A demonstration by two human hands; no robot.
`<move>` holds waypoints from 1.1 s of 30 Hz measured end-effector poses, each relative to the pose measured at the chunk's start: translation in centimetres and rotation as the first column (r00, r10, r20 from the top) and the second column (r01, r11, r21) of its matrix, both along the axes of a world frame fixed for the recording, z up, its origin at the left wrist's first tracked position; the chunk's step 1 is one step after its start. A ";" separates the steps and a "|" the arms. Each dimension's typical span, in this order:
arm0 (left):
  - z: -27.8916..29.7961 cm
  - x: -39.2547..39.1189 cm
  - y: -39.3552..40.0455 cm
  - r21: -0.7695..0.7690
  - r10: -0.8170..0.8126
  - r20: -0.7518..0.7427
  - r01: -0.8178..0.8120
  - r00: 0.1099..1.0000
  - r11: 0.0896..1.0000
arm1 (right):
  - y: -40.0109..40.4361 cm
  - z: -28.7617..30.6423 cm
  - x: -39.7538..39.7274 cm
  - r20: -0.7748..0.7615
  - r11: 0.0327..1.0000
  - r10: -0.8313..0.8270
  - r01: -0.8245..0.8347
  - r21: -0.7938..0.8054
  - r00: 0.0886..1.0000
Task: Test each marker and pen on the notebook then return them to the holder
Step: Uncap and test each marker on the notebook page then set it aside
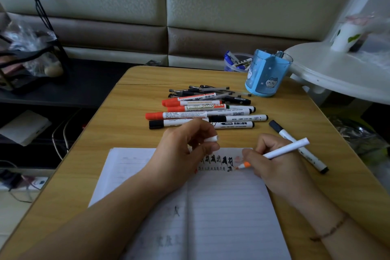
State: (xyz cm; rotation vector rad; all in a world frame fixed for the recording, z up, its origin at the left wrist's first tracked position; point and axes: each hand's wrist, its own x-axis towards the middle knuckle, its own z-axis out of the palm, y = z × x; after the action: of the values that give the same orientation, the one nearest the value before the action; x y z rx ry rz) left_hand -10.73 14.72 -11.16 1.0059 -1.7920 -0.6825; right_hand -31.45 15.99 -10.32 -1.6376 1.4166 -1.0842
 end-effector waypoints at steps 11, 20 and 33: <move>-0.1 0.1 -0.3 -0.153 0.016 0.080 -0.004 0.997 0.988 | -0.3 -0.2 -0.1 0.038 1.000 0.000 -0.001 0.013 0.999; -0.3 0.1 -0.3 -0.125 0.003 0.083 0.008 0.997 0.992 | 0.0 1.0 -0.9 0.376 0.995 0.052 -0.078 0.055 0.925; -0.3 0.1 -0.3 -0.168 -0.029 0.084 0.043 0.996 0.985 | 0.2 1.5 -1.2 0.425 0.968 0.237 -0.251 -0.023 0.874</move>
State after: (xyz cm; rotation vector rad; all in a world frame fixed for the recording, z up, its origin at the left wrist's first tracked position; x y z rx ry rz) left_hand -10.62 14.40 -11.44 0.8994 -1.9082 -0.5078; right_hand -32.60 16.21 -8.81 -1.4000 0.9101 -1.1725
